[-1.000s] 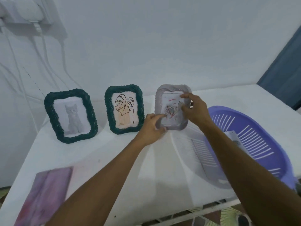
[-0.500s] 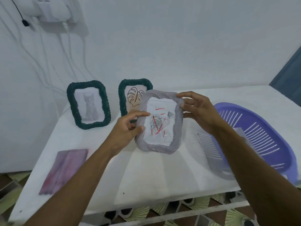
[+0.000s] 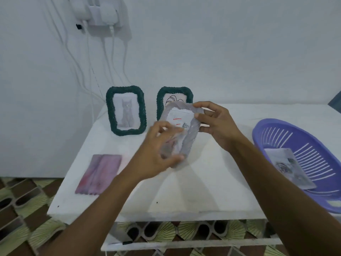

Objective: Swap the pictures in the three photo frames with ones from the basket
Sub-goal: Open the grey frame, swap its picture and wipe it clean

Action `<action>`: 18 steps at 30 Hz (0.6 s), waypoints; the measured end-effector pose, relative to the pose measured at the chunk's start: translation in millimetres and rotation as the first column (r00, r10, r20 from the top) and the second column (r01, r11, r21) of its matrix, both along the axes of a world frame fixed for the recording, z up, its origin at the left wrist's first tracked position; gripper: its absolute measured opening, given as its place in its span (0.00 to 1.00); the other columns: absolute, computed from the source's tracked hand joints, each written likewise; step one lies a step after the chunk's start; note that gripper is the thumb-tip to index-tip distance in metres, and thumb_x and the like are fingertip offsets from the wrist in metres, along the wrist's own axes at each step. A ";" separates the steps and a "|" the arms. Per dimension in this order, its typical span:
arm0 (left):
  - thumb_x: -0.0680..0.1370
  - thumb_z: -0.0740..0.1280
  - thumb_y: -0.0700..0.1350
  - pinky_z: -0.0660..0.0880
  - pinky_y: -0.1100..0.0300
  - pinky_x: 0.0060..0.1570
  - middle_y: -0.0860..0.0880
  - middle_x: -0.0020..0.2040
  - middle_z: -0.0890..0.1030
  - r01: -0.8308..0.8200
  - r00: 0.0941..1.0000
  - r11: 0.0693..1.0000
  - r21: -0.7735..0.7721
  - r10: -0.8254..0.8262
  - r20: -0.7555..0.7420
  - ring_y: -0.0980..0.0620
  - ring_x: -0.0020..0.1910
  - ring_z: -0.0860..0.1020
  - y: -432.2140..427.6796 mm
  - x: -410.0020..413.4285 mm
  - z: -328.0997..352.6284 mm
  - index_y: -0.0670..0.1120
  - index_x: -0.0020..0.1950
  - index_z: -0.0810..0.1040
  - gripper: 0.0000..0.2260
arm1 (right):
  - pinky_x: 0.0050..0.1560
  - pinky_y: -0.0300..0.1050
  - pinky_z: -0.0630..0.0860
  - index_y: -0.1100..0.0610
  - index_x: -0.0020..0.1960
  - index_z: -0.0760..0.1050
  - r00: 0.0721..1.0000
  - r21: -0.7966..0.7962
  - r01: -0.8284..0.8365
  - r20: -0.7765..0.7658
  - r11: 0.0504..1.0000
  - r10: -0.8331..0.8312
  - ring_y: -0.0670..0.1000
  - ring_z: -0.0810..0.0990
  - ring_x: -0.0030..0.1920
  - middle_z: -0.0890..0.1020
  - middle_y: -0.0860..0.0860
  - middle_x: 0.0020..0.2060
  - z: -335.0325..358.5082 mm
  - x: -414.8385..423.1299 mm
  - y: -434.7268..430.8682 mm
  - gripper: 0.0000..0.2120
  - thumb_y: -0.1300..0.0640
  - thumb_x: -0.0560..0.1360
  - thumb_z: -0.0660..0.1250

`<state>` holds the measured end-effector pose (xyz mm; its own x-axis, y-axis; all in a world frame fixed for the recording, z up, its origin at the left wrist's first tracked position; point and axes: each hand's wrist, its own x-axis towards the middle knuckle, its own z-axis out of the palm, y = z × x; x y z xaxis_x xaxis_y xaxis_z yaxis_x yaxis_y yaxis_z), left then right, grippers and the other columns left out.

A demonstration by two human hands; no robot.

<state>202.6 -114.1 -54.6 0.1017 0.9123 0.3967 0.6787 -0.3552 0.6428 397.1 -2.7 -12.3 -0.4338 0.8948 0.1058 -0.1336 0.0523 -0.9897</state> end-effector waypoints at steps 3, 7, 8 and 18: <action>0.71 0.73 0.60 0.69 0.68 0.55 0.57 0.66 0.61 0.045 0.973 0.999 -0.030 -0.050 -0.225 0.61 0.60 0.65 -4.3 12.0 -1.5 0.65 0.71 0.64 0.31 | 0.43 0.50 0.80 0.61 0.58 0.77 0.999 0.000 0.016 0.029 1.000 -0.016 0.52 0.83 0.42 0.85 0.55 0.46 7.6 -10.6 -3.9 0.11 0.65 0.77 0.67; 0.74 0.72 0.52 0.74 0.65 0.52 0.54 0.64 0.64 0.018 0.957 0.999 -0.051 -0.032 -0.290 0.55 0.55 0.72 -2.6 7.8 -2.9 0.61 0.71 0.67 0.27 | 0.43 0.48 0.81 0.61 0.60 0.77 0.995 0.022 -0.022 0.098 1.000 0.019 0.54 0.84 0.46 0.85 0.56 0.50 10.3 -14.5 -9.4 0.11 0.63 0.77 0.67; 0.74 0.72 0.50 0.76 0.64 0.50 0.54 0.62 0.64 0.023 0.958 0.999 -0.047 -0.035 -0.286 0.53 0.51 0.73 -2.7 6.4 -3.1 0.60 0.70 0.68 0.26 | 0.44 0.48 0.81 0.60 0.60 0.77 0.996 0.022 -0.040 0.087 0.999 0.038 0.54 0.84 0.46 0.84 0.56 0.50 10.0 -14.6 -10.9 0.11 0.63 0.78 0.66; 0.71 0.70 0.33 0.80 0.60 0.42 0.53 0.53 0.78 -0.025 0.932 0.966 -0.258 0.116 0.343 0.51 0.46 0.80 -3.1 -6.8 -27.4 0.57 0.64 0.73 0.27 | 0.66 0.50 0.72 0.47 0.59 0.80 0.950 0.188 0.055 0.293 0.981 -0.109 0.47 0.73 0.65 0.76 0.46 0.65 -45.8 8.9 -11.6 0.13 0.58 0.76 0.69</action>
<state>195.8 -117.3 -82.0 -0.0717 0.9848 0.1579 0.4092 -0.1154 0.9051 405.9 -14.3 -58.0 -0.3957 0.9076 0.1406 0.1804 0.2269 -0.9571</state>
